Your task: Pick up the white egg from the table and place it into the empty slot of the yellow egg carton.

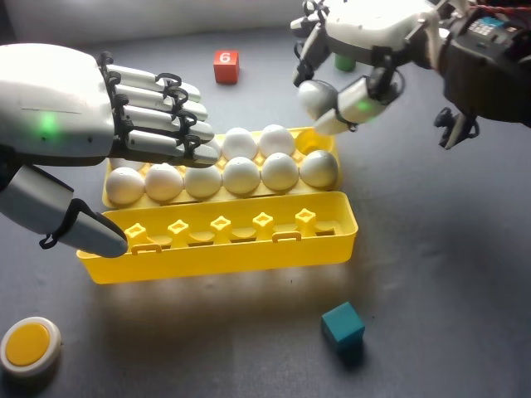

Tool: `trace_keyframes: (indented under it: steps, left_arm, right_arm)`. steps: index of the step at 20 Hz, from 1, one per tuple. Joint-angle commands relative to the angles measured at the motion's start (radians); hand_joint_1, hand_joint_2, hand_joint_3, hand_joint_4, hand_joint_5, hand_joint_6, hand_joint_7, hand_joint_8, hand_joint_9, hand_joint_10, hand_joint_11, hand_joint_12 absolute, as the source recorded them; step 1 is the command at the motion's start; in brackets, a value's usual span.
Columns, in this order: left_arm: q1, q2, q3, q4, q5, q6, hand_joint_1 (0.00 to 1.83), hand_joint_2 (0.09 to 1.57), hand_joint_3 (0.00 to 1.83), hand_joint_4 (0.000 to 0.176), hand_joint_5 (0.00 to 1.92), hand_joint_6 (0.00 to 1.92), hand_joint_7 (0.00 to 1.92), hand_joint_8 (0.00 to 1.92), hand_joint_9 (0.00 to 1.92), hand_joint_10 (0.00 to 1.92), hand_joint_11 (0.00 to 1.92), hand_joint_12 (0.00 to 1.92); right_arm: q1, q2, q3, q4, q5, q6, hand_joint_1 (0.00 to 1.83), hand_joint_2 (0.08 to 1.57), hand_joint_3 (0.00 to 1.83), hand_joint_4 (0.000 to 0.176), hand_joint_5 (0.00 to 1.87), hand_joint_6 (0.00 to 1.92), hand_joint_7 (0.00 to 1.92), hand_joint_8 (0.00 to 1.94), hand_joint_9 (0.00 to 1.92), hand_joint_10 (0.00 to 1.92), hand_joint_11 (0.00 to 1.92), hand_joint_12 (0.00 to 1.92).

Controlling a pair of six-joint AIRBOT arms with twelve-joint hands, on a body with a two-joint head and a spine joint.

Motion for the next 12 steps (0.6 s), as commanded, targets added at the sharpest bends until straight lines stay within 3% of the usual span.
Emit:
trace_keyframes:
  steps: [1,3,4,5,6,7,8,9,10,11,12]
  left_arm:
    - [-0.010,-0.006,0.004,-0.067,-0.012,0.002,0.00,1.17,0.00,0.000,0.09,0.01,0.07,0.01,0.04,0.01,0.01,0.00]
    - [-0.010,-0.006,0.004,-0.067,-0.012,0.002,0.00,1.16,0.00,0.000,0.08,0.00,0.06,0.00,0.03,0.01,0.01,0.00]
    - [-0.010,-0.006,0.004,-0.067,-0.012,0.002,0.00,1.16,0.00,0.000,0.08,0.00,0.06,0.00,0.03,0.01,0.01,0.00]
    - [-0.010,-0.006,0.004,-0.067,-0.012,0.002,0.00,1.17,0.00,0.000,0.08,0.00,0.06,0.00,0.04,0.01,0.01,0.00]
    - [-0.010,-0.006,0.004,-0.067,-0.012,0.002,0.00,1.17,0.00,0.000,0.08,0.00,0.06,0.00,0.04,0.01,0.01,0.00]
    - [-0.010,-0.006,0.005,-0.067,-0.012,0.002,0.00,1.17,0.00,0.000,0.09,0.00,0.07,0.00,0.04,0.01,0.01,0.01]
    - [-0.010,-0.006,0.005,-0.067,-0.012,0.002,0.00,1.17,0.00,0.000,0.09,0.00,0.07,0.00,0.04,0.01,0.01,0.01]
    - [-0.010,-0.006,0.005,-0.067,-0.012,0.002,0.00,1.17,0.00,0.000,0.10,0.01,0.08,0.01,0.04,0.01,0.01,0.01]
    - [-0.010,-0.006,0.005,-0.067,-0.012,0.002,0.00,1.17,0.00,0.000,0.10,0.01,0.08,0.01,0.05,0.01,0.02,0.01]
    - [-0.010,-0.007,0.005,-0.067,-0.012,0.002,0.00,1.18,0.00,0.000,0.13,0.02,0.11,0.02,0.08,0.02,0.04,0.02]
    - [-0.010,-0.007,0.005,-0.067,-0.012,0.002,0.00,1.18,0.00,0.000,0.12,0.01,0.10,0.01,0.07,0.01,0.03,0.02]
  right_arm:
    - [0.013,0.000,0.002,-0.001,0.099,0.006,1.12,1.01,0.00,0.088,1.23,0.56,0.27,0.00,0.06,0.00,0.00,0.00]
    - [0.013,-0.009,-0.001,0.006,0.085,0.013,1.10,1.02,0.00,0.125,1.21,0.60,0.26,0.00,0.05,0.00,0.00,0.00]
    - [0.012,-0.013,-0.002,0.021,0.079,0.013,1.10,1.02,0.00,0.125,1.21,0.60,0.26,0.00,0.05,0.00,0.00,0.00]
    - [0.012,-0.017,-0.002,0.037,0.073,0.013,1.11,1.02,0.00,0.105,1.21,0.61,0.26,0.00,0.06,0.00,0.00,0.00]
    - [0.012,-0.019,-0.002,0.039,0.072,0.013,1.11,1.02,0.00,0.105,1.21,0.61,0.26,0.00,0.06,0.00,0.00,0.00]
    - [0.008,-0.021,-0.002,0.039,0.072,0.012,1.08,1.03,0.00,0.165,1.17,0.67,0.26,0.00,0.07,0.00,0.00,0.00]
    - [0.004,-0.022,-0.002,0.039,0.072,0.012,1.08,1.03,0.00,0.165,1.17,0.67,0.26,0.00,0.07,0.00,0.00,0.00]
    - [-0.001,-0.024,-0.002,0.039,0.072,0.013,1.08,1.03,0.00,0.176,1.17,0.68,0.26,0.00,0.05,0.00,0.00,0.00]
    - [-0.004,-0.025,-0.003,0.039,0.071,0.013,1.09,1.02,0.00,0.153,1.19,0.64,0.26,0.00,0.05,0.00,0.00,0.00]
    - [-0.008,-0.026,-0.006,0.039,0.071,0.013,1.09,1.02,0.00,0.167,1.20,0.63,0.27,0.00,0.05,0.00,0.00,0.00]
    - [-0.009,-0.026,-0.008,0.039,0.070,0.013,1.09,1.02,0.00,0.168,1.20,0.62,0.26,0.00,0.04,0.00,0.00,0.00]
